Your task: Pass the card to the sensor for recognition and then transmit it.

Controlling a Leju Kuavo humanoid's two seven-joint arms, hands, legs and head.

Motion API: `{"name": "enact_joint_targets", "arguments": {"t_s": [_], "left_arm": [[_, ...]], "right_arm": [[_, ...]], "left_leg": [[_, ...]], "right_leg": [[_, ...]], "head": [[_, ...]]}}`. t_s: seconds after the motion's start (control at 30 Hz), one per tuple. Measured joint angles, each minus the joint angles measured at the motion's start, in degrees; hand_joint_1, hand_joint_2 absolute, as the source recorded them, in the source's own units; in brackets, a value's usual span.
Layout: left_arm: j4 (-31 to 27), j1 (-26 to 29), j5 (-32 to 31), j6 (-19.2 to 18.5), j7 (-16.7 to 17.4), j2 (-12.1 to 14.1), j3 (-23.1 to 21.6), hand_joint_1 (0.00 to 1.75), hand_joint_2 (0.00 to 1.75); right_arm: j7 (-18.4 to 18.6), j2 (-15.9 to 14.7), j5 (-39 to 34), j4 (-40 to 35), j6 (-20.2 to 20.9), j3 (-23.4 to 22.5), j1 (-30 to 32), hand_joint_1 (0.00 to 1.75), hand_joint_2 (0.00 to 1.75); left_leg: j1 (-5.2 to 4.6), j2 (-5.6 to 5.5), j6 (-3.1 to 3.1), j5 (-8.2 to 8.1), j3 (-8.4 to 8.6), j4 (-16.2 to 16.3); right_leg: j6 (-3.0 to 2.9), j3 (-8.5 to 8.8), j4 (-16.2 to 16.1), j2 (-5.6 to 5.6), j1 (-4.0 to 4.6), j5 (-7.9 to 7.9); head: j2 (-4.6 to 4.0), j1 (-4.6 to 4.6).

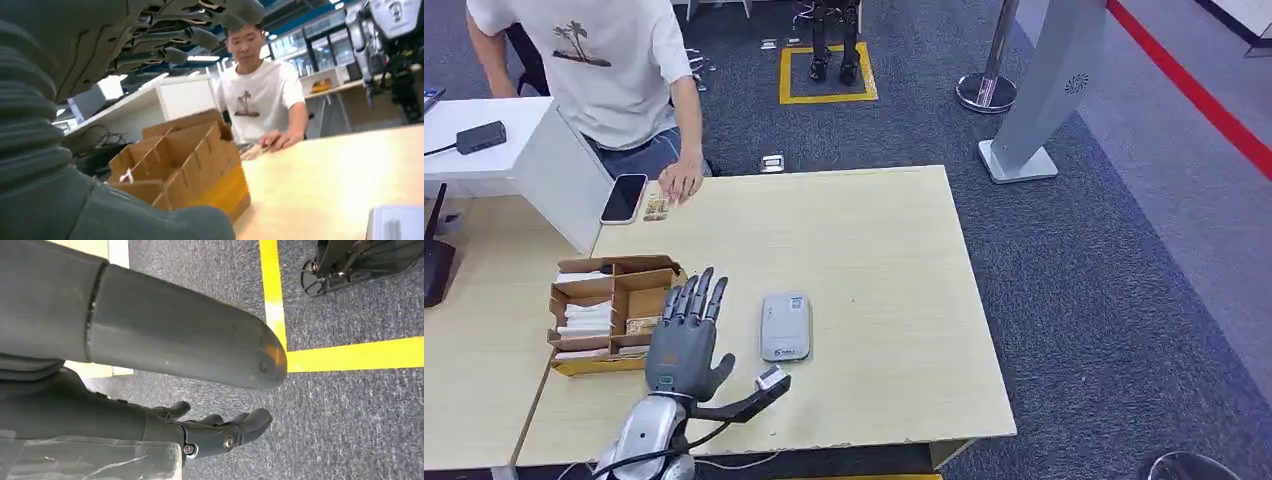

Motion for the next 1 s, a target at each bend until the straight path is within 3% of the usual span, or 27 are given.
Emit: {"name": "enact_joint_targets", "arguments": {"t_s": [0.2,0.7,1.0], "left_arm": [[-0.8,2.4,0.0,-0.6,6.6,2.3,-1.7,0.0,1.75],[-4.8,3.8,0.0,-3.5,14.0,9.5,-2.7,0.0,1.75],[-6.2,3.8,0.0,-4.7,15.4,12.4,-2.6,0.0,1.75]], "right_arm": [[0.0,0.0,-0.7,0.0,-0.2,-0.6,0.0,0.0,0.0],[0.6,0.4,-0.6,0.0,-0.8,-0.7,0.0,0.0,0.0],[0.6,0.4,-0.6,0.0,-0.8,-0.7,0.0,0.0,0.0]], "left_leg": [[0.0,0.0,0.0,0.0,-0.01,0.0],[0.01,-0.01,-0.01,0.01,-0.01,0.0],[0.0,0.0,-0.01,0.01,-0.01,0.0]], "right_leg": [[0.0,0.0,0.0,-0.01,0.0,-0.01],[0.0,0.0,0.0,-0.02,0.01,-0.01],[0.0,0.01,0.0,-0.01,0.01,0.0]], "head": [[0.0,0.0],[0.0,0.0],[0.0,0.0]]}}
